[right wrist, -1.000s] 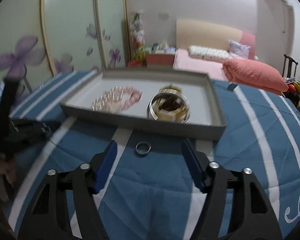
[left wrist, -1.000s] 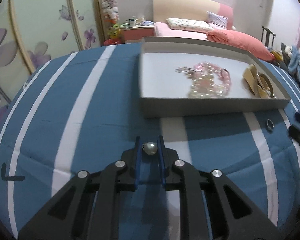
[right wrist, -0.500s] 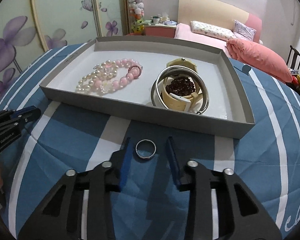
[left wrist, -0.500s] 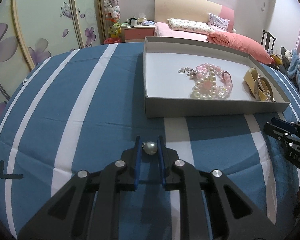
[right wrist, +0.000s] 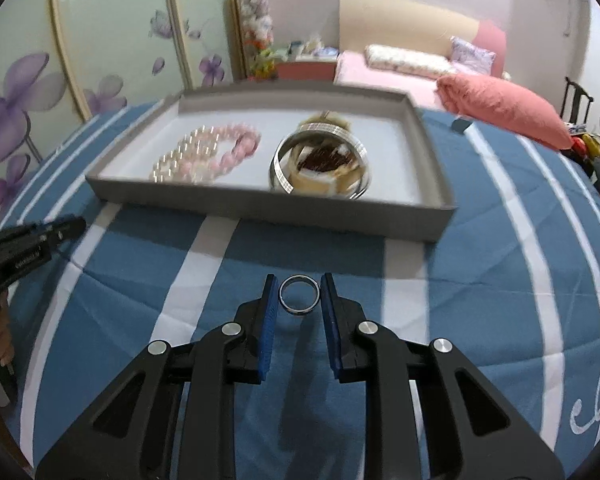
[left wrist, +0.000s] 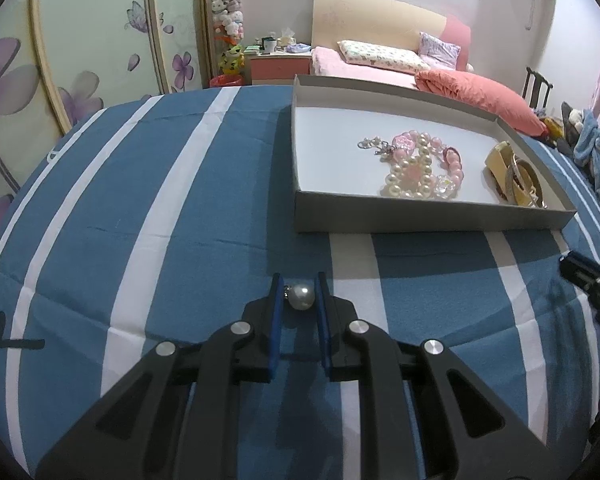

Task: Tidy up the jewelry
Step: 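Grasp the silver ring with the right gripper, then carry the pearl earring and ring into the tray and open both grippers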

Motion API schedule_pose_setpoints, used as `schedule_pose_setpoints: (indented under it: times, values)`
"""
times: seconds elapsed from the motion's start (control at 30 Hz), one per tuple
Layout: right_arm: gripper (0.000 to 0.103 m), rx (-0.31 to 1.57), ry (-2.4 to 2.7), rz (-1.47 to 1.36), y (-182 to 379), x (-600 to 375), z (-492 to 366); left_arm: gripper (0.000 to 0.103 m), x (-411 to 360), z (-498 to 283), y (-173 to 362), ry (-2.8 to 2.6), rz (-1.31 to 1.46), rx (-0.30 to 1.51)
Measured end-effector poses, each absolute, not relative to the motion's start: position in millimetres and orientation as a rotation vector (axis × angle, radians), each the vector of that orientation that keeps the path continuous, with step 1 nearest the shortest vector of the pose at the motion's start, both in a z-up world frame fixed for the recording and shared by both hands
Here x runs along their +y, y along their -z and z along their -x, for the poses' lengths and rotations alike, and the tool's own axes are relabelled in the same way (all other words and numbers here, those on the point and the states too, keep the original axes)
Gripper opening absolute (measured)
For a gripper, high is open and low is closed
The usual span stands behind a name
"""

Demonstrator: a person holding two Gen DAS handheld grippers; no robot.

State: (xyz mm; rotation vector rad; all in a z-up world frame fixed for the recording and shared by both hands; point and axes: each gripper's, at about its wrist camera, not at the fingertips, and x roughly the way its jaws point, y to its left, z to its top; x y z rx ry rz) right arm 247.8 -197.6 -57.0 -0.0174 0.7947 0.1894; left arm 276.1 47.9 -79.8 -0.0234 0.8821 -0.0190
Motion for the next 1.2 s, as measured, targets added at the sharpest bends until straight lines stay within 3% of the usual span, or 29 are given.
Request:
schedule_pose_setpoints:
  times: [0.43, 1.2]
  values:
    - [0.023, 0.410, -0.145, 0.049, 3.3, -190.9, -212.2, 0.016, 16.2, -233.3, 31.2, -0.017, -0.046, 0.594]
    - [0.023, 0.268, -0.136, 0.030, -9.4, -191.9, -200.0, 0.016, 7.8, -217.0, 0.5, -0.033, -0.085, 0.428]
